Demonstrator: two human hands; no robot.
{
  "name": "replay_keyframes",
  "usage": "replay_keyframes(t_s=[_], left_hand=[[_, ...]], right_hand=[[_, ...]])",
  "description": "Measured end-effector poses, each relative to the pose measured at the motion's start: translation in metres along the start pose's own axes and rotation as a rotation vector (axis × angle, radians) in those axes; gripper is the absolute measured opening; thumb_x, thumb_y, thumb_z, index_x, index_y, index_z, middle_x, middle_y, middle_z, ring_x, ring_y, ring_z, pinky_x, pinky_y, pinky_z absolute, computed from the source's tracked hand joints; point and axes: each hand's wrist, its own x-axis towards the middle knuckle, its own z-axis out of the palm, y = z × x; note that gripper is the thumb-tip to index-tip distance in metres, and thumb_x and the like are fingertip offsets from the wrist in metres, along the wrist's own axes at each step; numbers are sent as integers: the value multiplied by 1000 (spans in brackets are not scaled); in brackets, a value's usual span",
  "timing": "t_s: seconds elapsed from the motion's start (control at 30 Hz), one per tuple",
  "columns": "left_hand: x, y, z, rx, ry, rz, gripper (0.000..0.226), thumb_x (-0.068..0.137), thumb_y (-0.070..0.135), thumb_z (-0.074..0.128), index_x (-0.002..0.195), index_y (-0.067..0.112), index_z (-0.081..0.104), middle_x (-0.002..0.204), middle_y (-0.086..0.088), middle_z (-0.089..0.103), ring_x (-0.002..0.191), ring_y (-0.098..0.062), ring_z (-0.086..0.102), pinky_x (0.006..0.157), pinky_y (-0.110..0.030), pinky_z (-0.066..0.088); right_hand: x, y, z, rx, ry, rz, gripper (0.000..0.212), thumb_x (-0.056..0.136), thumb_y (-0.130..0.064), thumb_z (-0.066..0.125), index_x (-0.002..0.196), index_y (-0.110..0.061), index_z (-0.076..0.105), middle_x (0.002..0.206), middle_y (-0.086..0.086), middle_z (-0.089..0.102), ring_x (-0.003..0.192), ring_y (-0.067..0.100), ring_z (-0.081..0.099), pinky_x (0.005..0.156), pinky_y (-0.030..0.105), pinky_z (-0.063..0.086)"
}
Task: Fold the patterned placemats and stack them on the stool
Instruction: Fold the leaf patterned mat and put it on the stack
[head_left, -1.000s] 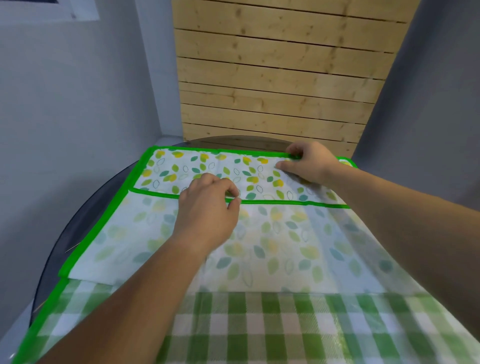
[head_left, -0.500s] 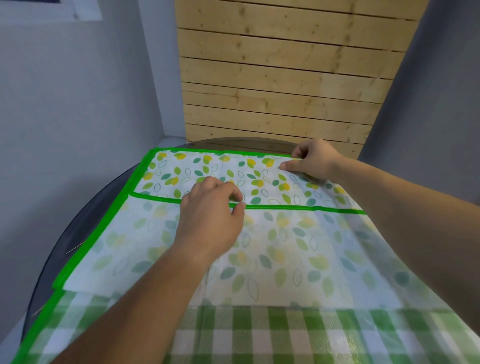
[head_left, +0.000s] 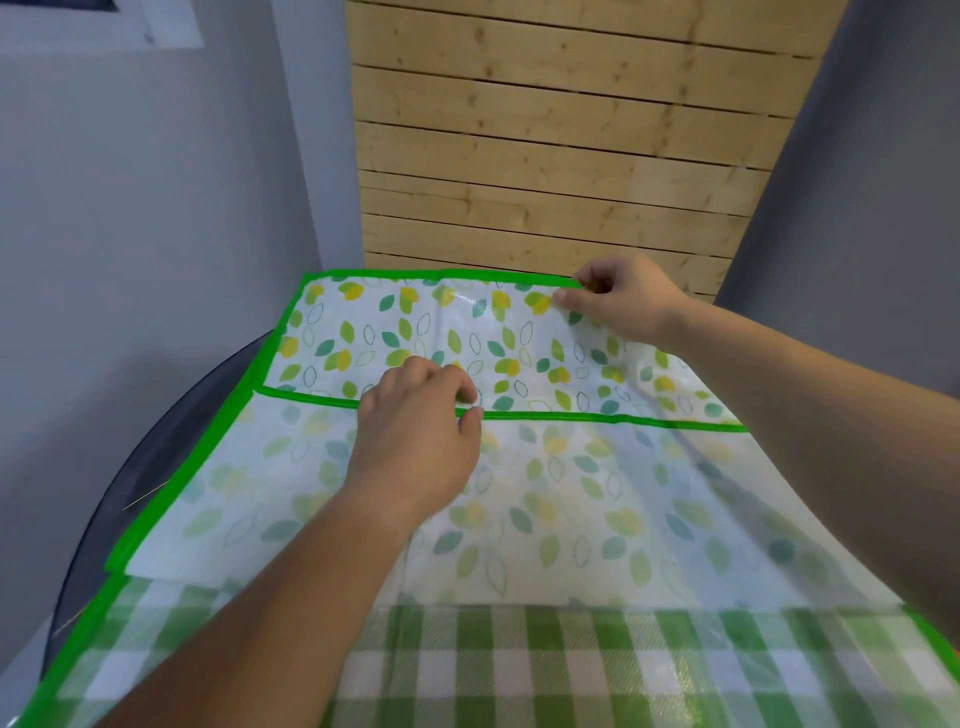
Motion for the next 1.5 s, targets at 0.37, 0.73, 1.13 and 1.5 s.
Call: replay_keyframes(t_s=[0.37, 0.73, 1.13, 1.5], left_hand=[[-13, 26, -13, 371, 20, 244, 31, 105, 43, 39, 96, 22, 60, 86, 4, 47, 83, -19, 44, 75, -35, 38], [-63, 60, -75, 353, -162, 334, 41, 100, 53, 39, 119, 25, 62, 115, 2, 61, 108, -22, 56, 87, -36, 43], [-111, 28, -95, 406, -300, 367, 75, 95, 71, 28, 159, 35, 10, 168, 1, -1, 154, -16, -10, 125, -37, -7], [-103, 2, -76, 416, -589, 339, 66, 96, 70, 12, 155, 48, -6, 165, 6, -19, 149, -13, -26, 122, -43, -16]], right_hand=[[-55, -39, -40, -237, 53, -144, 15, 92, -45, 62, 83, -35, 68, 88, -16, 66, 94, 11, 62, 91, 33, 46], [-153, -74, -58, -254, 25, -177, 16, 88, -40, 70, 87, -25, 77, 87, -9, 71, 88, 14, 64, 79, 32, 51], [-245, -51, -7, -42, -95, -48, 9, 80, -27, 80, 73, -25, 74, 97, -9, 68, 92, 7, 63, 88, 30, 49], [-265, -22, 6, -2, -93, -115, 15, 84, -29, 77, 74, -37, 71, 112, -20, 60, 113, -4, 48, 93, 15, 46]])
